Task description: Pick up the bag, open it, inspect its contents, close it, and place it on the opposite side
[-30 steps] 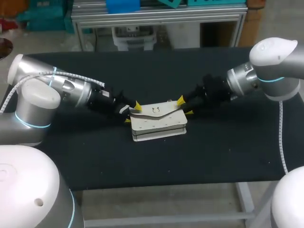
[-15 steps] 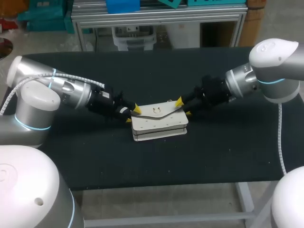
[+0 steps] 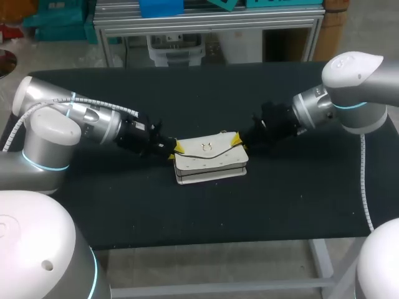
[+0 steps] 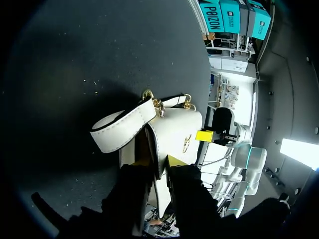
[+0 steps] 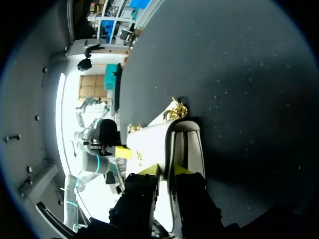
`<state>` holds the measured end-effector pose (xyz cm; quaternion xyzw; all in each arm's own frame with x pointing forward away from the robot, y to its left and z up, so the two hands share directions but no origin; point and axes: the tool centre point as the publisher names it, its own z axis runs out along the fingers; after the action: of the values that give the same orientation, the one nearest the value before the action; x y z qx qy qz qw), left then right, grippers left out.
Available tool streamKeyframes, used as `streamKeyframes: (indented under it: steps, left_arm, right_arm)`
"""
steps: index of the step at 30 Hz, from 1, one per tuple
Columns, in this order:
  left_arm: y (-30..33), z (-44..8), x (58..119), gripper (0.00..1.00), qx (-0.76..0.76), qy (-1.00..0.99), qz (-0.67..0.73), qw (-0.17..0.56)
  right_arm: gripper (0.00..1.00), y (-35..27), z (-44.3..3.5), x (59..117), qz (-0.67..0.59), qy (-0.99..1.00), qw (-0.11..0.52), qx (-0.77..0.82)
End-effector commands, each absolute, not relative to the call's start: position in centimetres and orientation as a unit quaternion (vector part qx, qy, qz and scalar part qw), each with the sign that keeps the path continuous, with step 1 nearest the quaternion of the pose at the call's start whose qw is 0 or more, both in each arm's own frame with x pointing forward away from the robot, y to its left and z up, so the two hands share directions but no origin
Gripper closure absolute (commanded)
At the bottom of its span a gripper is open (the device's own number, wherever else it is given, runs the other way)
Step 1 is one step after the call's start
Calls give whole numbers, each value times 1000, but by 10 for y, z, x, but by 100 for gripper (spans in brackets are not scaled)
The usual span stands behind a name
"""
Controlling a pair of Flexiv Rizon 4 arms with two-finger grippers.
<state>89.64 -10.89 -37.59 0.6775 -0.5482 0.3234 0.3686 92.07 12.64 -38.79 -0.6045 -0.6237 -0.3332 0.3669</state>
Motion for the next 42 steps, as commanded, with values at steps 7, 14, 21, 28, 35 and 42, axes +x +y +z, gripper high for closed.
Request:
streamKeyframes:
  steps: [7,14,21,28,35,42]
  left_arm:
    - [-106,-364,885,9,681,-556,327,346]
    - [-99,-347,870,0,678,-555,344,339]
    - [-99,-344,857,51,672,-559,346,341]
    - [-112,-355,848,69,675,-570,332,331]
    - [-118,-364,856,70,685,-564,334,318]
    - [-115,-366,856,100,690,-565,329,310]
  right_arm:
    - [0,124,-376,914,-343,-631,352,-600]
    - [0,114,-366,911,-359,-628,341,-601]
    - [0,110,-363,907,-368,-628,339,-596]
    - [0,89,-361,906,-372,-627,319,-606]
    - [0,66,-351,906,-369,-641,297,-604]
    - [0,44,-342,906,-341,-667,269,-605]
